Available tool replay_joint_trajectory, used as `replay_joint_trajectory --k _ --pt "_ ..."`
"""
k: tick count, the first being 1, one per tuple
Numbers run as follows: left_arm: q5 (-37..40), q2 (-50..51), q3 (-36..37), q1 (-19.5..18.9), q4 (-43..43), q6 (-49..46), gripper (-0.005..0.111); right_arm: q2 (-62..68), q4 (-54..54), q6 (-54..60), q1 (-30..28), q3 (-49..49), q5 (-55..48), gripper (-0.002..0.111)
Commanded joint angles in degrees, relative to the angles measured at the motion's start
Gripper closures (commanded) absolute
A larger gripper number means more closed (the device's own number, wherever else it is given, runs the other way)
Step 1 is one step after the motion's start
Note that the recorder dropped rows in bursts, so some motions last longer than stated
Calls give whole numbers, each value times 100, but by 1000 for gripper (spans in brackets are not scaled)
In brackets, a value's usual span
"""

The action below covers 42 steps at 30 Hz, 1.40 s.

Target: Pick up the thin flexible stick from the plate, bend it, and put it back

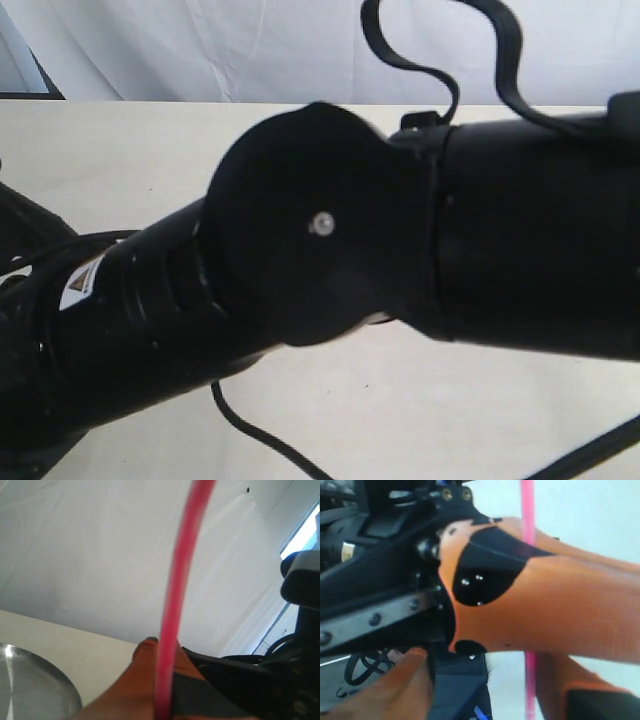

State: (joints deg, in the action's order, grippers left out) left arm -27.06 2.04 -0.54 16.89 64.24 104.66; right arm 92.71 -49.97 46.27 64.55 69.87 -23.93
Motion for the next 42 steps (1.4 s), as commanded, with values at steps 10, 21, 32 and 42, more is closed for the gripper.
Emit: replay_joint_trajectory --k 10,21,32,42 --pt "-101 1 54 31 -402 -38 106 14 983 -382 8 68 -245 90" --pt "-78 1 54 31 -291 -38 106 -164 2405 -2014 8 68 -451 38" --pt "-349 1 54 31 -931 -23 106 142 2448 -2052 8 68 -118 64" --pt "-671 1 54 31 -1031 -34 106 688 2411 -2052 8 68 213 108"
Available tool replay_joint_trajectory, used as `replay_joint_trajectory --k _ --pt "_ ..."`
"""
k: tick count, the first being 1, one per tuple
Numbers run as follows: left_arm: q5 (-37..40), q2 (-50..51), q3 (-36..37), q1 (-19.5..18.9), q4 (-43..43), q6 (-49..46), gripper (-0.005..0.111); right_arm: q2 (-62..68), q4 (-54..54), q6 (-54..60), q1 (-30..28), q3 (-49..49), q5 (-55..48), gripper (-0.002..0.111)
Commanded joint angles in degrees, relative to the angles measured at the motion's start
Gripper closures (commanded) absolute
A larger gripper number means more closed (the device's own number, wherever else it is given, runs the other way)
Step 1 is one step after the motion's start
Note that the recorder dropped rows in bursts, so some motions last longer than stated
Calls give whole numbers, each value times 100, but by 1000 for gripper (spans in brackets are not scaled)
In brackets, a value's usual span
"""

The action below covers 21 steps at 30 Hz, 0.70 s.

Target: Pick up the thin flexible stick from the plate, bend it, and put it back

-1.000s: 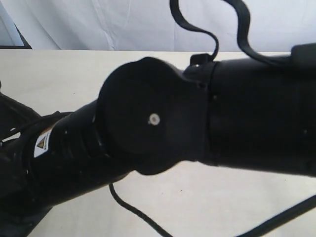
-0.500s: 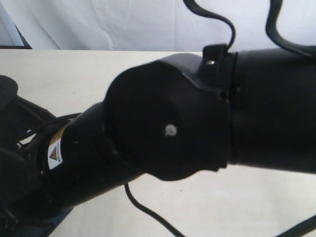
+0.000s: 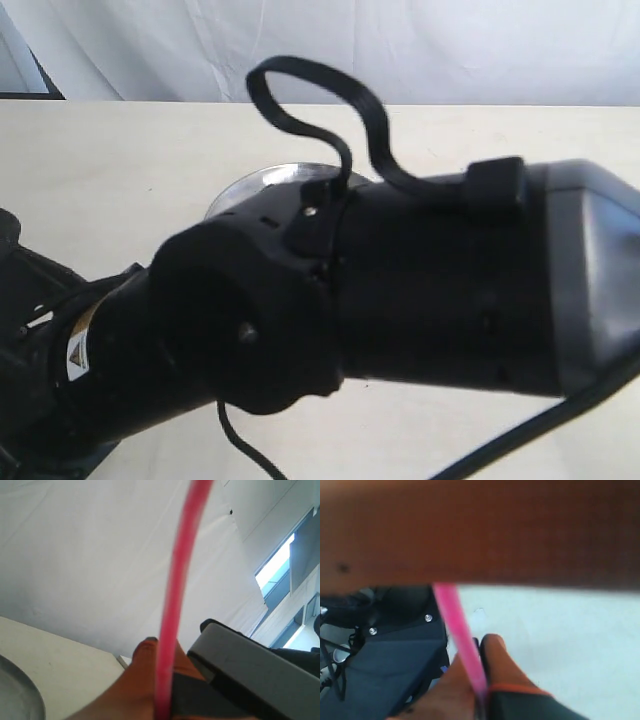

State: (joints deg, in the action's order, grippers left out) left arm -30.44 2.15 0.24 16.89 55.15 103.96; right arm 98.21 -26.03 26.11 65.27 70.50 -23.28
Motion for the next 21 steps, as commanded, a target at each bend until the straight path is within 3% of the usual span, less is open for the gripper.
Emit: replay_joint_trajectory --k 1,11,21 --pt "-290 -10 -24 31 -82 24 106 138 4 -35 -64 5 92 108" --pt "39 -10 -24 31 611 47 106 -569 -9 -384 -64 5 -118 108" --pt "137 -10 -24 31 452 47 106 -947 111 -373 -64 5 -36 108"
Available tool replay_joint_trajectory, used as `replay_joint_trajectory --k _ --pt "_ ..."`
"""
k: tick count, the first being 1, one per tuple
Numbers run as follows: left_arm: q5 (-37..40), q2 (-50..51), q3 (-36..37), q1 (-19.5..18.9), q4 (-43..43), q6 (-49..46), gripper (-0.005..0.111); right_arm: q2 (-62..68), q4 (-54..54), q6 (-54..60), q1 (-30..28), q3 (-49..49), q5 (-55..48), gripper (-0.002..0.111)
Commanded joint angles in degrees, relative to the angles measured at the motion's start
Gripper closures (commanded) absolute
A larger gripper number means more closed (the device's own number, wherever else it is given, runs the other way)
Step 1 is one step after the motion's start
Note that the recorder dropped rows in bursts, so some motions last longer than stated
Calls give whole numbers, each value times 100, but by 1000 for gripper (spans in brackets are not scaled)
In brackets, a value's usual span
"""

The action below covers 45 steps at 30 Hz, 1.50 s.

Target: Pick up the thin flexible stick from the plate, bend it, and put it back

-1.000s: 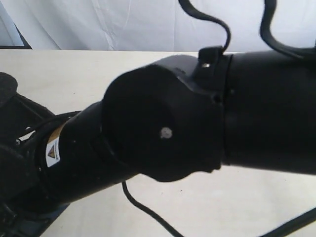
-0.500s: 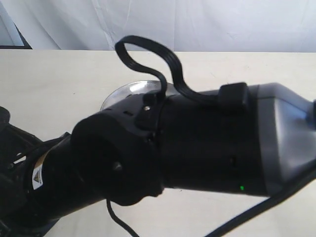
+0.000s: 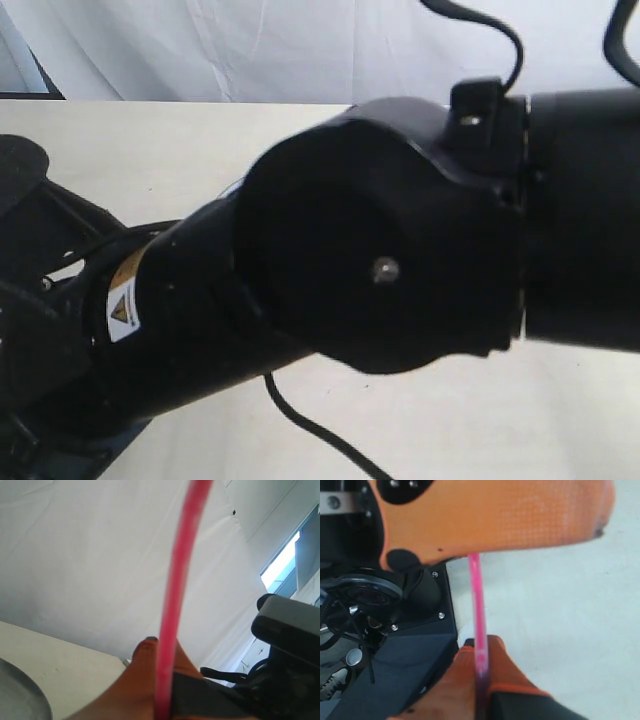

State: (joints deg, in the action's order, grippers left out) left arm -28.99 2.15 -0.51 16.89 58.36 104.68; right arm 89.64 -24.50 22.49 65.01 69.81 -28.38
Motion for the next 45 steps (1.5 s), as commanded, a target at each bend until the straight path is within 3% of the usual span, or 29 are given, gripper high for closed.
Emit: replay_joint_trajectory --k 1,5,11,13,15,19,24,36,42,45 --pt "5 -10 51 31 118 -25 106 -77 -42 -11 -38 74 474 108" --pt "60 -10 51 31 129 -35 106 -75 -42 -11 -38 74 474 107" --pt "33 -10 51 31 156 -35 106 -75 -145 -21 -38 74 517 58" --pt "26 -10 51 31 156 -25 106 -40 -145 -21 -38 74 652 51" --pt "-36 -10 51 31 94 -24 106 29 -145 -21 -38 74 744 55" --pt "-234 -10 51 31 36 -24 106 188 -145 -21 -38 74 872 74" --pt "-321 -10 51 31 -10 -24 106 362 -145 -21 -38 74 1167 110" --pt "-560 -10 51 31 -626 -24 106 664 -132 -10 -38 74 1088 109" --pt "-267 -10 51 31 -681 -24 106 592 -132 -10 -38 74 642 109" --pt "-228 -10 51 31 -778 -24 99 516 -146 -10 -38 74 467 109"
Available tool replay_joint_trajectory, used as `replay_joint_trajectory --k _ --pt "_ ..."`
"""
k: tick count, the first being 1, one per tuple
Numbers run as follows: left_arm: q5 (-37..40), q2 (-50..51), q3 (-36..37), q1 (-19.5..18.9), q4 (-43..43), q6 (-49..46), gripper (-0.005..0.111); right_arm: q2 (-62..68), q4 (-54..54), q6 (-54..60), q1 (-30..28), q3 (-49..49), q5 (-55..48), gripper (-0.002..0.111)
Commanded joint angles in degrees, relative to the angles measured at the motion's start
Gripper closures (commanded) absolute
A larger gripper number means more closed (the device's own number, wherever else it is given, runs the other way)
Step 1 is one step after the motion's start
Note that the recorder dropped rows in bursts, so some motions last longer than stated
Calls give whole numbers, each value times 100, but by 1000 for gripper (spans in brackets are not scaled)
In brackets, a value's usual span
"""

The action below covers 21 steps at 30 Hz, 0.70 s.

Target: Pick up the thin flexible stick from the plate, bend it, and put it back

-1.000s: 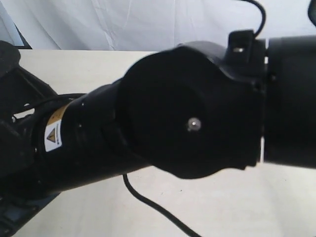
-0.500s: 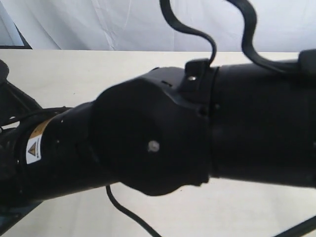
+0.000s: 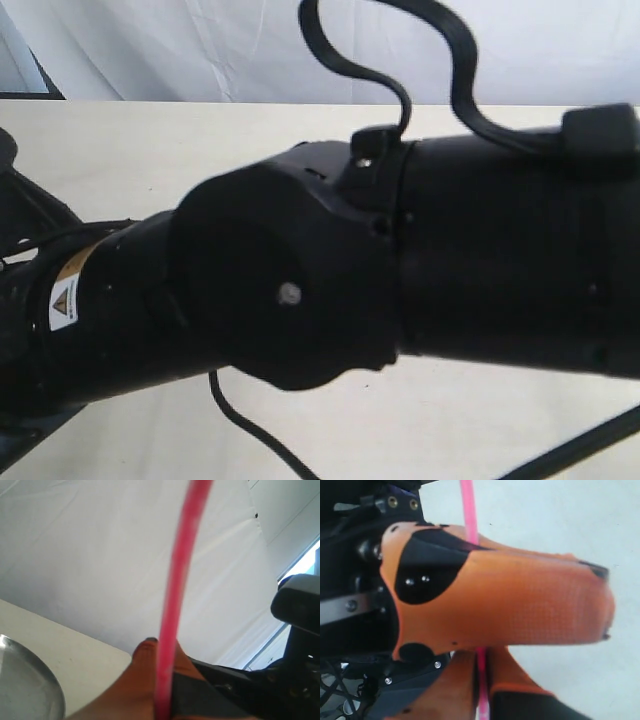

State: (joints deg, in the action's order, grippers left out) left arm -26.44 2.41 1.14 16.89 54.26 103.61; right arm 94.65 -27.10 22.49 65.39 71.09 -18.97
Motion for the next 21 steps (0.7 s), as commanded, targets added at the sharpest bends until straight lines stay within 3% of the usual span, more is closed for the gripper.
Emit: replay_joint_trajectory --k 1,2,5,8,10,12,16,21 --pt "-465 -35 -114 31 -380 82 95 -11 113 -10 -76 -54 -532 109" --pt "-387 -35 -114 31 -411 82 86 -40 113 -10 -76 -54 -586 109" --pt "-309 -35 -114 31 -419 72 73 -107 113 -10 -76 -54 -698 109" --pt "-309 -35 -114 31 -436 72 70 -157 113 -10 -76 -54 -832 109" --pt "-309 -35 -114 31 -450 -75 84 -244 37 0 -76 -54 -992 109" --pt "-299 -35 -114 31 -355 -382 104 -447 -105 0 -76 -54 -1059 109" --pt "-226 -35 -114 31 218 -471 106 -875 -119 28 -76 -54 -1059 109" --pt "-146 -35 -114 31 190 -471 106 -912 -104 109 -76 -54 -1051 109"
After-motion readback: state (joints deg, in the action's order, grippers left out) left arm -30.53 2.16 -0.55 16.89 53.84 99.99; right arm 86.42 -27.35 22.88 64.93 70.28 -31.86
